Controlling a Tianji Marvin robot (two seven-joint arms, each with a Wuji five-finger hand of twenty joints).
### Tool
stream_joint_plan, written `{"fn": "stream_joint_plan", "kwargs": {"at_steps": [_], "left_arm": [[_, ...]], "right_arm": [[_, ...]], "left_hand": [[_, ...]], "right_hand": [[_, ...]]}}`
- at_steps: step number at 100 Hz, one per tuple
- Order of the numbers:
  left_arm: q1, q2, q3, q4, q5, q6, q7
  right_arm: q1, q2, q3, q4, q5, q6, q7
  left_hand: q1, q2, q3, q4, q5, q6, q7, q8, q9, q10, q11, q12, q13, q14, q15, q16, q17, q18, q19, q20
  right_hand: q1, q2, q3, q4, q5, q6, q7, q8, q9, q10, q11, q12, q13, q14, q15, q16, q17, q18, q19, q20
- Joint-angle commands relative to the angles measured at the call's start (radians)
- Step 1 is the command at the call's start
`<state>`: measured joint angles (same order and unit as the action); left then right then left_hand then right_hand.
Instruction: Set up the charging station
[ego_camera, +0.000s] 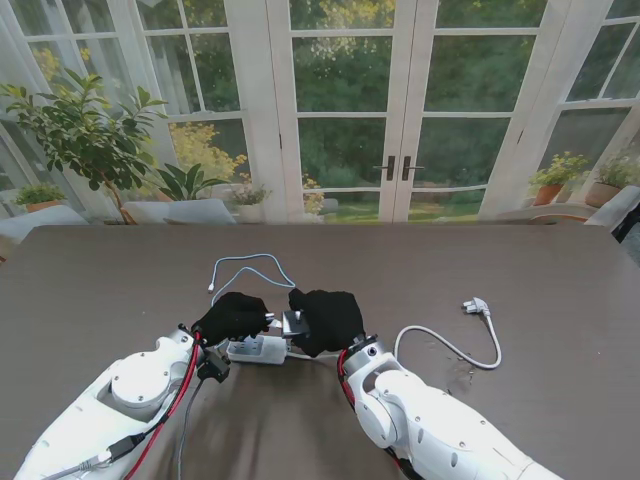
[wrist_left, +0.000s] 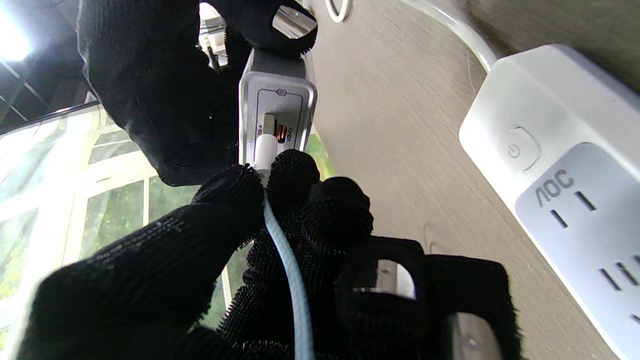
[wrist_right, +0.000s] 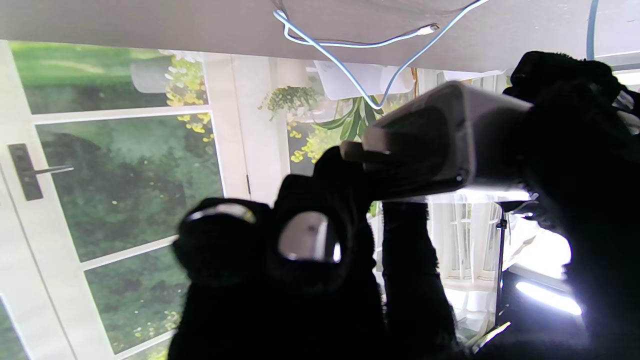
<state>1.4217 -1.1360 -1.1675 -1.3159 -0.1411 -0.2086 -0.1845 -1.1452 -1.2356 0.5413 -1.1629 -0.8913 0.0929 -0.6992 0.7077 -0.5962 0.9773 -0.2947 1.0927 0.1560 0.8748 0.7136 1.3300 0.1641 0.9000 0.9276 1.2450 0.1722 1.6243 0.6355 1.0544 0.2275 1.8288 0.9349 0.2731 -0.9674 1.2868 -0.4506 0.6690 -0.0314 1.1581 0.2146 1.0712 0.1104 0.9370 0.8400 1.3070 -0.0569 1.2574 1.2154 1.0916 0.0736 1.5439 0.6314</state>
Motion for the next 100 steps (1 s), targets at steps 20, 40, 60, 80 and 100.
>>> {"fn": "stream_joint_plan", "kwargs": {"at_steps": [20,40,60,80,100], "left_arm": [[-0.007,-0.035,0.041,0.011,0.014,-0.023,0.032],[-0.021,-0.043,0.064,0.031,0.004,-0.033,0.047],[-0.033,-0.053,0.08,0.057,-0.022,-0.047,0.057],[-0.029,-0.066,0.086,0.064,-0.044,-0.054,0.09],[-0.024,-0.072,0.092,0.064,-0.04,-0.059,0.116]], "right_arm": [[-0.017,-0.029,0.005,-0.025,0.022,0.009,0.019],[-0.019,-0.038,0.006,-0.02,0.032,0.017,0.006],[-0.017,-0.047,0.005,-0.005,0.043,0.015,-0.016],[-0.023,-0.058,0.011,-0.002,0.065,0.022,-0.021],[-0.037,-0.07,0.022,-0.006,0.103,0.036,-0.011]], "left_hand": [[0.05,0.033,0.061,0.053,0.105,0.002,0.012,-0.019,0.047,0.07,0.061,-0.028,0.024,0.037,0.112,0.011,0.064,-0.185,0.265,-0.004],[0.048,0.034,0.061,0.053,0.108,0.003,0.012,-0.023,0.048,0.067,0.06,-0.035,0.024,0.037,0.111,0.012,0.064,-0.186,0.265,-0.006],[0.05,0.03,0.06,0.052,0.104,0.003,0.011,-0.026,0.047,0.066,0.059,-0.041,0.024,0.028,0.111,0.014,0.064,-0.187,0.265,-0.006],[0.054,0.028,0.06,0.052,0.103,0.012,0.009,-0.03,0.047,0.069,0.055,-0.046,0.025,0.023,0.11,0.014,0.063,-0.182,0.265,-0.007],[0.06,0.022,0.056,0.051,0.1,0.02,0.008,-0.038,0.049,0.071,0.045,-0.058,0.025,0.021,0.108,0.014,0.063,-0.18,0.265,-0.012]], "right_hand": [[0.169,0.126,0.186,0.073,0.113,-0.169,0.325,0.056,0.095,-0.093,0.044,0.017,0.014,-0.01,0.05,-0.439,0.032,-0.077,0.043,0.022],[0.17,0.128,0.186,0.072,0.117,-0.166,0.323,0.055,0.096,-0.092,0.042,0.02,0.013,-0.018,0.053,-0.437,0.033,-0.079,0.047,0.025],[0.171,0.128,0.187,0.071,0.117,-0.165,0.323,0.056,0.097,-0.092,0.042,0.023,0.014,-0.021,0.053,-0.435,0.033,-0.083,0.047,0.026],[0.173,0.126,0.189,0.071,0.115,-0.164,0.325,0.059,0.097,-0.092,0.042,0.026,0.014,-0.022,0.055,-0.433,0.034,-0.084,0.05,0.027],[0.176,0.122,0.191,0.071,0.117,-0.161,0.325,0.06,0.101,-0.088,0.041,0.024,0.014,-0.021,0.058,-0.43,0.035,-0.08,0.054,0.03]]}}
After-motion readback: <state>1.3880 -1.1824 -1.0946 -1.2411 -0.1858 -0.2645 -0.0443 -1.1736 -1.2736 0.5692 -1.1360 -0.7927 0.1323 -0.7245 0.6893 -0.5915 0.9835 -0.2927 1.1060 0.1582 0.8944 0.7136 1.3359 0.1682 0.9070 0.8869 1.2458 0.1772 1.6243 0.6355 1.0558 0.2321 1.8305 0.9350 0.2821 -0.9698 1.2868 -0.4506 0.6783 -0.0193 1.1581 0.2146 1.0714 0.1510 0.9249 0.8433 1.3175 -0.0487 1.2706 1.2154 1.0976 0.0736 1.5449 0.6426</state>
